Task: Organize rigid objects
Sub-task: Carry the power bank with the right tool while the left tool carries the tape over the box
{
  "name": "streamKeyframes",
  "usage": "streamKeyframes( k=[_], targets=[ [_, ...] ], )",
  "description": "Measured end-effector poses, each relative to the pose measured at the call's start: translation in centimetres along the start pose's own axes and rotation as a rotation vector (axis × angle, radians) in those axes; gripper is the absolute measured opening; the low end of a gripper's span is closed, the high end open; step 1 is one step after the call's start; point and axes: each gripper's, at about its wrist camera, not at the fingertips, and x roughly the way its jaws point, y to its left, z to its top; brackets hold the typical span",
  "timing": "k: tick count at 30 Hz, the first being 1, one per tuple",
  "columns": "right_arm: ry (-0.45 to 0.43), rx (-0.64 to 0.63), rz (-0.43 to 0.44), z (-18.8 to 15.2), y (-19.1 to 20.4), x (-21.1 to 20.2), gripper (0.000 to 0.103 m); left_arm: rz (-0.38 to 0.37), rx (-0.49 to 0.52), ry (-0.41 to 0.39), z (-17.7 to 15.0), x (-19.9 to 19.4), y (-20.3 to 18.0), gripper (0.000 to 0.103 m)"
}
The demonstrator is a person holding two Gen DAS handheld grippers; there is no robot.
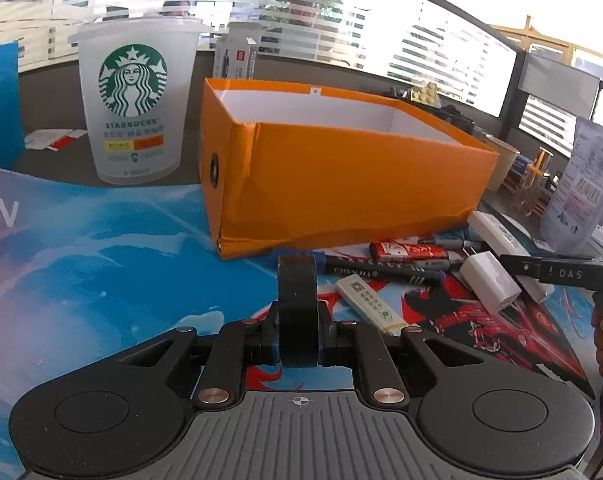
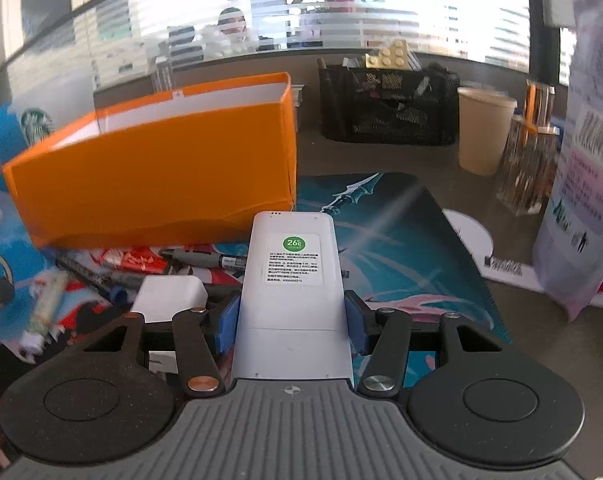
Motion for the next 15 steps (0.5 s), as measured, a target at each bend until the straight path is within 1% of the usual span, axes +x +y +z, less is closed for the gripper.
streamKeyframes(
  k=[5, 12, 15],
  targets=[
    [0.006, 0.131, 0.086, 0.2, -1.5, -0.3, 0.050, 0.009, -0.007, -0.006, 0.1, -0.4, 0.0, 0.014],
    [0.033, 0.362, 0.272, 0.1, -3.8, -0.4, 0.050, 0.029, -0.002, -0.022, 0.5, -1.3, -0.3, 0.014],
    [0.035, 0.401, 0.315, 0.2, -4.1, -0.6, 0.050, 0.039, 0.001, -0.030, 0.8, -1.7, -0.5, 0.014]
  ],
)
